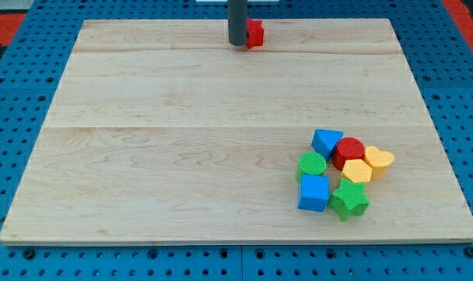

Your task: Move the yellow heart towards the center left

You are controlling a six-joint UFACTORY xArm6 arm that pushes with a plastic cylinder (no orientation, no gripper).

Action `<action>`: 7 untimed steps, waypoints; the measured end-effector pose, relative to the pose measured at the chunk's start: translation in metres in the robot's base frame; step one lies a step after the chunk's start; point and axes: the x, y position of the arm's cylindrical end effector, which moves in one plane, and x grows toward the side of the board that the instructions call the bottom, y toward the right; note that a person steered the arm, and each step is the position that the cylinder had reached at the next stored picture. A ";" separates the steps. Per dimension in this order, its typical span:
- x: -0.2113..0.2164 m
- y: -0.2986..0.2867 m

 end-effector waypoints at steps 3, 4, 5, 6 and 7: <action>0.029 0.069; 0.019 0.087; 0.030 0.130; 0.071 0.190; 0.139 0.226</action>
